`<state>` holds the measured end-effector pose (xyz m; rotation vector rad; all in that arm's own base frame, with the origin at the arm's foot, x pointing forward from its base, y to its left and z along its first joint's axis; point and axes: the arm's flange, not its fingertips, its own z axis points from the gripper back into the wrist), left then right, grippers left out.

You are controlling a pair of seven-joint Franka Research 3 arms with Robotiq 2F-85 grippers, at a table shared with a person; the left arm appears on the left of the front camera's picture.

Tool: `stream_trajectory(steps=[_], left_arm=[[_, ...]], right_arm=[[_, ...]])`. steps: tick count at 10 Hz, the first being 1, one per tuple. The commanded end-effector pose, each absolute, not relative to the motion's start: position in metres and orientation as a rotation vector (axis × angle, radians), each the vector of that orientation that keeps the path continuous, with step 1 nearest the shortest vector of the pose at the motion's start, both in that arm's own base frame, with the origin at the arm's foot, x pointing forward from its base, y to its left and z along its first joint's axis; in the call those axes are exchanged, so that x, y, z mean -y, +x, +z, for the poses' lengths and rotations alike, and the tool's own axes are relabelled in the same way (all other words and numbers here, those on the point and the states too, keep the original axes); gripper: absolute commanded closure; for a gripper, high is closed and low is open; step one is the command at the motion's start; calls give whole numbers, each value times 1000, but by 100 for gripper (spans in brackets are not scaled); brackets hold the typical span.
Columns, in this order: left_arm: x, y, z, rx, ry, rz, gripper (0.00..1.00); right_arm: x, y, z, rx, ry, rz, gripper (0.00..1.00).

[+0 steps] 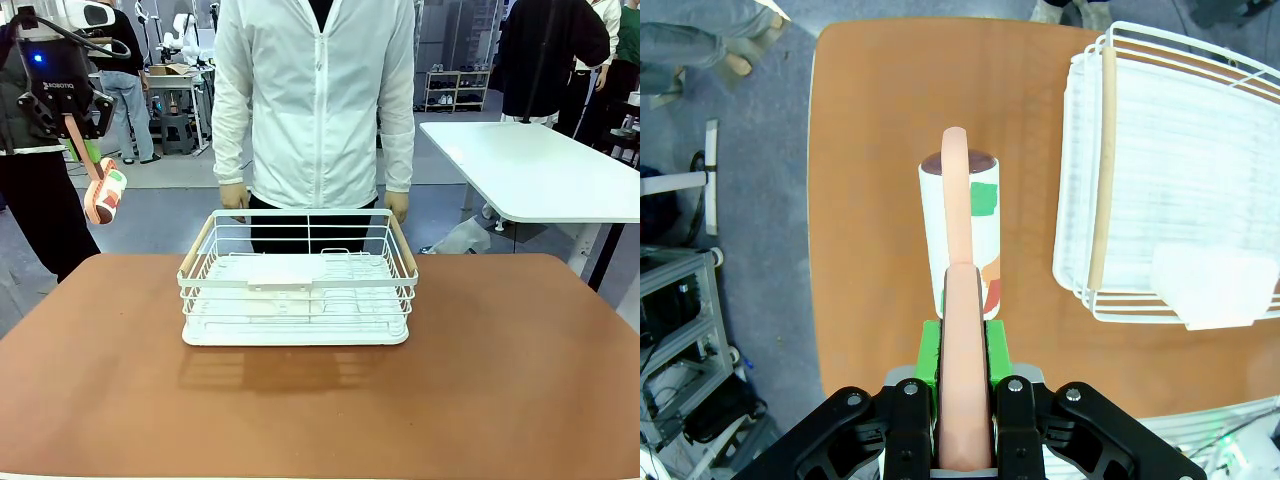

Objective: Clean the table.
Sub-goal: Place the Lint Roller down when the Dish drying rack is positioned in the middle of the table.

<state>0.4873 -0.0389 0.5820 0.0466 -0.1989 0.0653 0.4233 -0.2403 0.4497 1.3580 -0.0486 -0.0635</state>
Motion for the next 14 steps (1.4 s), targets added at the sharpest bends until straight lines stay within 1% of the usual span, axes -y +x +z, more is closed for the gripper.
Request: stream_trajectory(steps=[1,2,3,4,6,8,9,10,11,12,13,14], left_arm=[[37,487,585,204,51,66,79],[39,487,582,199,47,65,79],[46,496,585,158,-3,166,79],[51,507,582,160,-22,316,79],[58,532,570,190,-41,746,79],[62,548,545,269,53,1137,79],[64,553,533,312,-7,1244,79],[62,559,522,356,-124,1309,79],[55,561,509,395,-187,1321,79],[48,560,499,382,-220,1334,79],[39,560,490,274,-263,1360,79],[30,560,479,221,-291,1393,79]], right_arm=[[240,422,452,52,1358,-61,0],[240,422,452,52,1358,-61,0],[240,422,452,52,1358,-61,0],[240,422,452,52,1358,-61,0],[240,422,452,52,1358,-61,0],[240,422,452,52,1358,-61,0],[240,422,452,52,1358,-61,0],[240,422,452,52,1358,-61,0],[240,422,452,52,1358,-61,0],[240,422,452,52,1358,-61,0],[240,422,452,52,1358,-61,0],[240,422,452,52,1358,-61,0]])
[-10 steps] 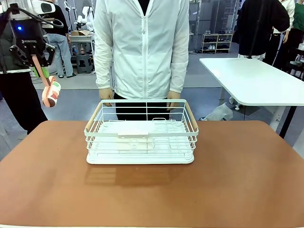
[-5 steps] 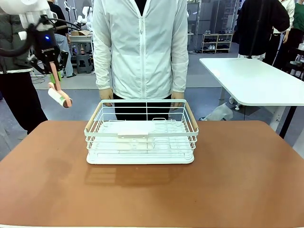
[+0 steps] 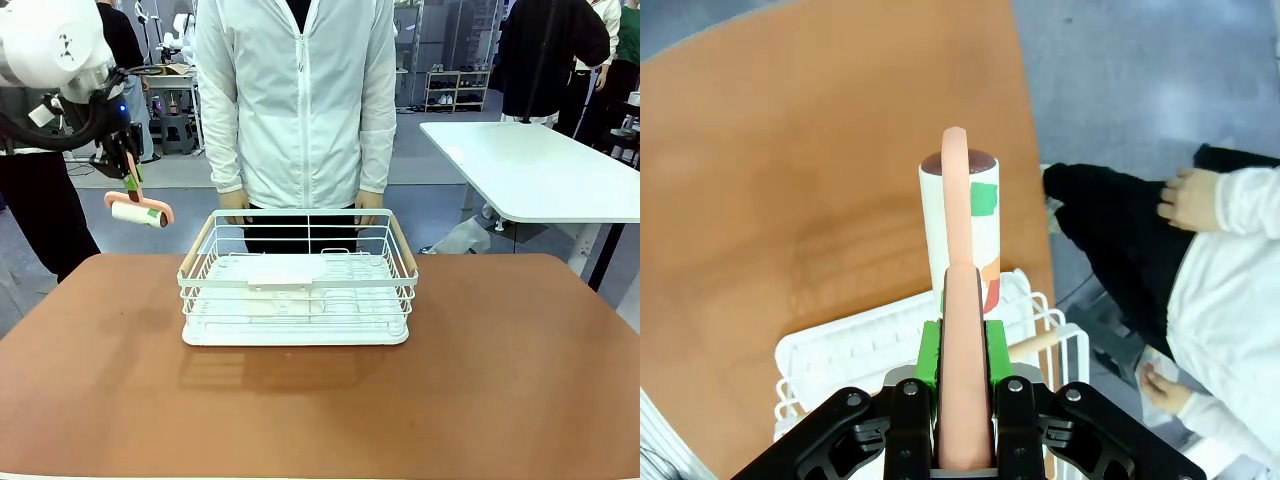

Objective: Clean the table.
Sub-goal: Place the Lint Roller down when the Dish drying rack is positioned in the middle of the table.

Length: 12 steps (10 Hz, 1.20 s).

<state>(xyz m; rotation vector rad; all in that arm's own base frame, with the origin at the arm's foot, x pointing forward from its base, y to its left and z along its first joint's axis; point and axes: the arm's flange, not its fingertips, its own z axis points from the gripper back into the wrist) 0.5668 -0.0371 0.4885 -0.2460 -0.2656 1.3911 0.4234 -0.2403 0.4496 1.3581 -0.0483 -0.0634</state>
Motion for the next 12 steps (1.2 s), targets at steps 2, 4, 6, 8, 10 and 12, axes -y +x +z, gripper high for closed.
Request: stream_trajectory(steps=[2,4,6,8,10,12], left_arm=[[18,553,453,167,-291,1298,79],[11,554,423,219,-305,1299,79],[1,552,405,137,-339,1313,79],[0,550,395,99,-368,1341,79],[2,546,374,136,-340,1344,79],[3,543,362,133,-332,1373,79]], right_arm=[[240,422,452,52,1358,-61,0],[240,422,452,52,1358,-61,0],[240,422,452,52,1358,-61,0],[240,422,452,52,1358,-61,0],[240,422,452,52,1358,-61,0],[240,422,452,52,1358,-61,0]])
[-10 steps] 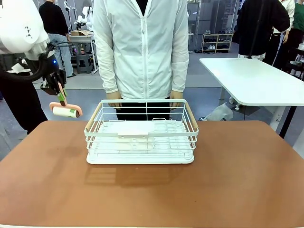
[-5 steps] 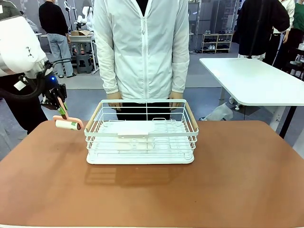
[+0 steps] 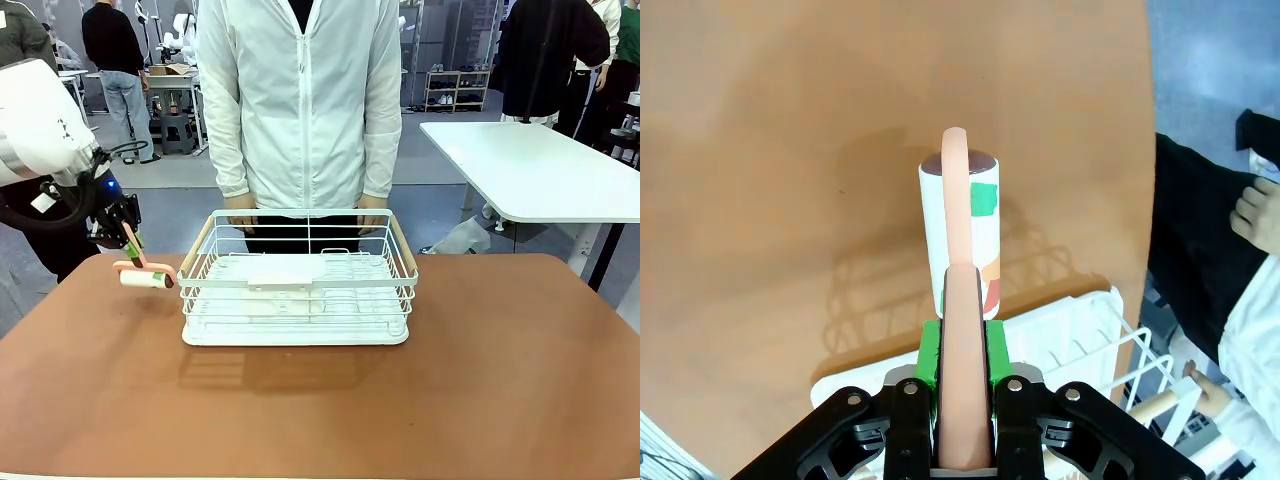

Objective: Clean the table.
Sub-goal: Place the Lint Roller down when the Dish drying rack is positioned in the middle of the table.

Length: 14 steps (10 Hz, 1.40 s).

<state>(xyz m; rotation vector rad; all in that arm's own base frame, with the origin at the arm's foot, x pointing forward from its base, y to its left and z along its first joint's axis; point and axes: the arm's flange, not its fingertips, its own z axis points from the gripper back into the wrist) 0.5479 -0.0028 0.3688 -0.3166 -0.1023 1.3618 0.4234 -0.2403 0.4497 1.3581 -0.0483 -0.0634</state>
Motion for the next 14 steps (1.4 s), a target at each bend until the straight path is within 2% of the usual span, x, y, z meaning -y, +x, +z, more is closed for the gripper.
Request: stream_trajectory(steps=[1,6,7,8,9,10,11,12,13,14], left_arm=[[2,541,356,132,-315,1381,79],[1,538,351,127,-298,1369,79],[1,538,353,126,-298,1370,66],[1,537,353,126,-294,1372,60],[1,536,355,125,-284,1377,47],[2,534,359,125,-277,1374,41],[1,530,364,127,-262,1374,28],[1,524,370,137,-218,1381,22],[1,519,377,142,-179,1388,9],[2,513,382,139,-158,1392,16]], right_arm=[[240,422,452,52,1358,-61,0],[240,422,452,52,1358,-61,0],[240,422,452,52,1358,-61,0],[240,422,452,52,1358,-61,0],[240,422,452,52,1358,-61,0],[240,422,452,52,1358,-61,0],[240,422,452,52,1358,-61,0],[240,422,452,52,1358,-61,0],[240,422,452,52,1358,-61,0],[240,422,452,52,1358,-61,0]])
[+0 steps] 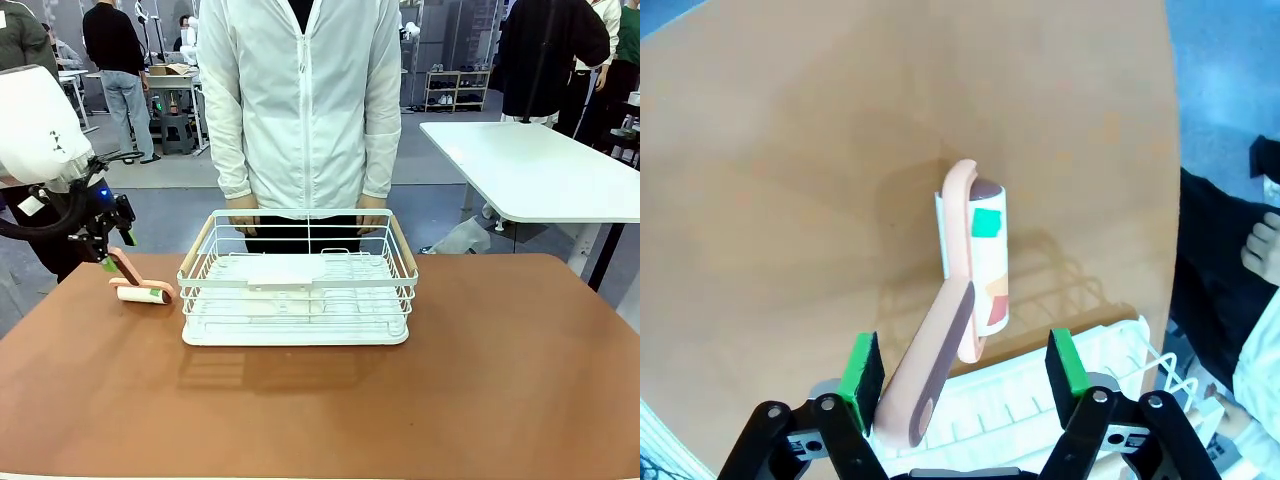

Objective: Clean the table.
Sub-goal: Place the Lint Roller down when the Dish drying rack is positioned in the middle of the table.

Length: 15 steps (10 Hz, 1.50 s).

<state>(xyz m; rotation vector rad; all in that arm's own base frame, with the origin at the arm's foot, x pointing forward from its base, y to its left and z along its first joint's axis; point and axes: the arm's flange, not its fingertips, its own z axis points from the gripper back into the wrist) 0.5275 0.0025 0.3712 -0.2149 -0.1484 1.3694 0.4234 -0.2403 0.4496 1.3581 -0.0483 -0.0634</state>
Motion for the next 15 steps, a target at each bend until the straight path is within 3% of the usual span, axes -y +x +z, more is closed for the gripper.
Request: stream_trajectory(steps=[1,5,7,8,15], left_arm=[[4,507,388,108,-124,1395,0],[4,498,423,117,19,1434,0],[4,500,428,60,-24,1428,0],[3,496,420,111,-38,1417,0],[3,496,420,111,-38,1417,0]], right_arm=[[240,422,452,52,1358,-61,0],[240,422,452,52,1358,-61,0],[240,422,452,52,1358,-61,0],[240,422,452,52,1358,-61,0],[240,422,452,52,1358,-61,0]])
